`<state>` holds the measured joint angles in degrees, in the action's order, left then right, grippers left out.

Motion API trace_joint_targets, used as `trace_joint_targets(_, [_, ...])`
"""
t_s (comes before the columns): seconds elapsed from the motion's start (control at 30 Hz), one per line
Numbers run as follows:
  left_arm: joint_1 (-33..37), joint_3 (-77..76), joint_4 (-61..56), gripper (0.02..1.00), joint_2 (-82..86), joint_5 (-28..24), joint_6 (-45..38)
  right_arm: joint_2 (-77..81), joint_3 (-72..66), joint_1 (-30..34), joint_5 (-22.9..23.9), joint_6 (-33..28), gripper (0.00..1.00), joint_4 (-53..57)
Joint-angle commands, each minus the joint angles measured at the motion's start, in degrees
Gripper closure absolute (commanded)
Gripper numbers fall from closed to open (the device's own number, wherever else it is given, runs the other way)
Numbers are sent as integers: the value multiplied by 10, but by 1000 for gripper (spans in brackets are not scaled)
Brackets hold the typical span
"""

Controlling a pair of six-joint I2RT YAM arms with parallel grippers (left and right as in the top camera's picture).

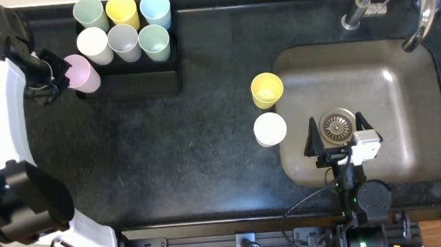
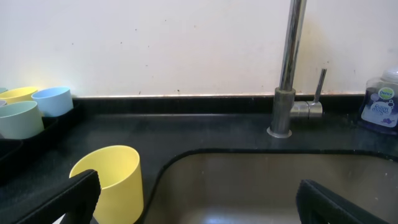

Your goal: Store Cups

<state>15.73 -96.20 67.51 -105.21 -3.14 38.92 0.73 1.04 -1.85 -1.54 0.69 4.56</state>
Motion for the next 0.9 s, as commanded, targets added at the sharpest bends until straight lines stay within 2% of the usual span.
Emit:
trace_joint_targets(0.03, [-10,-15,-11,982,-18,14,6,-5,-8,3,-3,2,5,-3])
trace_joint_targets(0.77, [-11,-15,-45,982,-88,18,6,-5,-8,3,-3,2,5,-3])
trace_joint_targets(0.8, [-11,-15,-44,888,-88,18,6,-5,-8,3,-3,2,3,-3])
trace_joint_targets(0.83, [-11,-15,-44,735,-88,18,6,-5,-8,3,-3,2,3,-3])
trace_joint_targets(0.9, [-11,-15,-44,34,-88,18,6,-5,-8,3,-3,2,3,-3])
